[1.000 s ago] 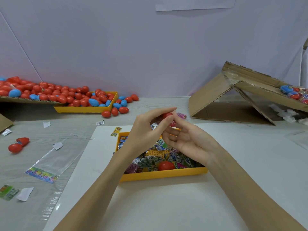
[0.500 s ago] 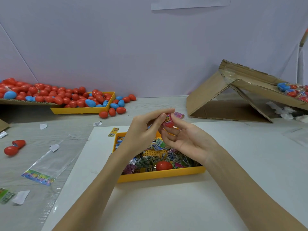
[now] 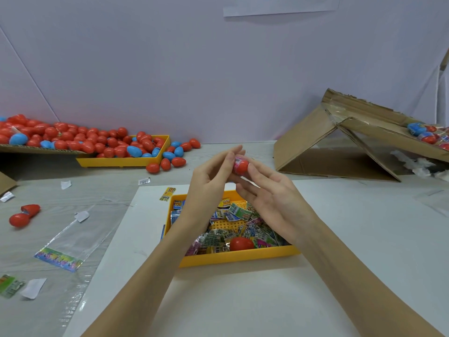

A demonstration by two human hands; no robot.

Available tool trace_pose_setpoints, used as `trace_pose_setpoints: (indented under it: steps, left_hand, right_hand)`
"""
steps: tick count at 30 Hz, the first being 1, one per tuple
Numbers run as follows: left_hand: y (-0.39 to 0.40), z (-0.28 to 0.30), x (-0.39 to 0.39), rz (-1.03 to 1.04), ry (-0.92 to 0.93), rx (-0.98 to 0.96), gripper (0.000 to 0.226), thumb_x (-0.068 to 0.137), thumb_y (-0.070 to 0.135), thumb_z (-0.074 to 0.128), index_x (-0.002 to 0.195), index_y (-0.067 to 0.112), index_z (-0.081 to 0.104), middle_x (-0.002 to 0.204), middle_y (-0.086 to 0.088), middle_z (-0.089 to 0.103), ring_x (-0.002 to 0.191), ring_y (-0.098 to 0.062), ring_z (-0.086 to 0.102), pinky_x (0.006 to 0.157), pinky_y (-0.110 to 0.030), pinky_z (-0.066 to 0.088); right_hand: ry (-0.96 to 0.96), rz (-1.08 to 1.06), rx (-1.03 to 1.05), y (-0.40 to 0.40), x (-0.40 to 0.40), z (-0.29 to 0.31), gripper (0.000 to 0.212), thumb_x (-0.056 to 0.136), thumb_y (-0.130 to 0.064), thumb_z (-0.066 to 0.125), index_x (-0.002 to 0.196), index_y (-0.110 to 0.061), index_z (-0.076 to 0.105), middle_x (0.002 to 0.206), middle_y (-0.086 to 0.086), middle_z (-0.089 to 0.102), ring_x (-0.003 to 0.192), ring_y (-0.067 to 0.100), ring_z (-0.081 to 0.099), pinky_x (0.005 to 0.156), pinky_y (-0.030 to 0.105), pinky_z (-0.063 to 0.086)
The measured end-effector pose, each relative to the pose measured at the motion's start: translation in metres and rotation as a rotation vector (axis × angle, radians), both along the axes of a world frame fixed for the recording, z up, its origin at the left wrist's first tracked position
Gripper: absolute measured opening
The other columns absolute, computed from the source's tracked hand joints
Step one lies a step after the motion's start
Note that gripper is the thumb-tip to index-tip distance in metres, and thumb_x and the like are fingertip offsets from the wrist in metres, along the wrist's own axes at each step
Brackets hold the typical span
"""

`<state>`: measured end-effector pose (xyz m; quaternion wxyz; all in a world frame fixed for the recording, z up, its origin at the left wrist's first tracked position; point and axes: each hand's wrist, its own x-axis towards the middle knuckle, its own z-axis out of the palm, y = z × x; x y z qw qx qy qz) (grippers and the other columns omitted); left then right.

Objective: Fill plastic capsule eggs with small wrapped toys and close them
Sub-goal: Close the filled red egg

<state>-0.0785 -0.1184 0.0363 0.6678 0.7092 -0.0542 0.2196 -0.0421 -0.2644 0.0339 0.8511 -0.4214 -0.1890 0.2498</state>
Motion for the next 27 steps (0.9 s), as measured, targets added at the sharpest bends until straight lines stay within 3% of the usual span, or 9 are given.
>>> trace_pose_setpoints:
  steps: [3,9,16,21,24,27]
  left_hand:
    - [-0.005,-0.003,0.001,-0.025,0.033,-0.099,0.035,0.106,0.027,0.051,0.137,0.019,0.065,0.123,-0.003,0.074,0.114,-0.023,0.07,0.1,-0.033,0.056]
    - [-0.01,-0.004,0.0,0.011,0.014,-0.268,0.028,0.105,0.022,0.055,0.127,0.02,0.073,0.119,0.004,0.076,0.117,-0.014,0.069,0.093,-0.025,0.056]
    - [-0.008,-0.004,0.0,-0.009,0.078,-0.306,0.03,0.107,0.02,0.051,0.13,0.014,0.07,0.118,-0.003,0.077,0.118,-0.017,0.069,0.098,-0.031,0.057]
    - [0.001,0.002,-0.001,-0.066,-0.022,-0.044,0.03,0.109,0.023,0.05,0.131,0.018,0.07,0.122,-0.002,0.074,0.121,-0.018,0.066,0.102,-0.035,0.053]
    - [0.013,0.007,-0.003,-0.168,-0.129,0.26,0.028,0.104,0.014,0.06,0.131,0.012,0.069,0.129,0.0,0.07,0.128,-0.017,0.062,0.103,-0.028,0.052]
    - [0.021,0.009,-0.003,-0.165,-0.16,0.339,0.036,0.096,0.006,0.071,0.131,0.012,0.069,0.129,0.002,0.072,0.126,-0.017,0.064,0.104,-0.034,0.053]
  right_hand:
    - [0.019,0.0,0.032,-0.001,0.001,0.001,0.04,0.101,-0.02,0.059,0.138,-0.004,0.063,0.13,0.014,0.07,0.12,0.025,0.068,0.093,0.027,0.057]
    - [-0.058,-0.049,0.001,0.002,0.0,-0.001,0.035,0.101,-0.006,0.055,0.134,0.0,0.063,0.138,0.018,0.065,0.126,0.026,0.065,0.095,0.025,0.056]
    - [-0.241,-0.131,-0.134,0.003,-0.004,-0.005,0.036,0.103,0.0,0.051,0.138,-0.002,0.061,0.137,0.012,0.067,0.126,0.024,0.065,0.098,0.028,0.056]
    - [-0.032,-0.043,-0.048,0.001,-0.003,0.001,0.032,0.106,-0.018,0.049,0.128,-0.005,0.067,0.122,0.015,0.072,0.109,0.025,0.071,0.084,0.027,0.057]
    - [0.112,0.006,0.046,-0.001,-0.002,0.003,0.031,0.102,-0.026,0.054,0.116,-0.002,0.069,0.118,0.021,0.07,0.104,0.026,0.07,0.087,0.03,0.059]
    - [0.168,0.032,0.077,-0.001,-0.003,0.004,0.033,0.095,-0.028,0.061,0.113,-0.001,0.066,0.122,0.023,0.067,0.102,0.024,0.07,0.086,0.029,0.06]
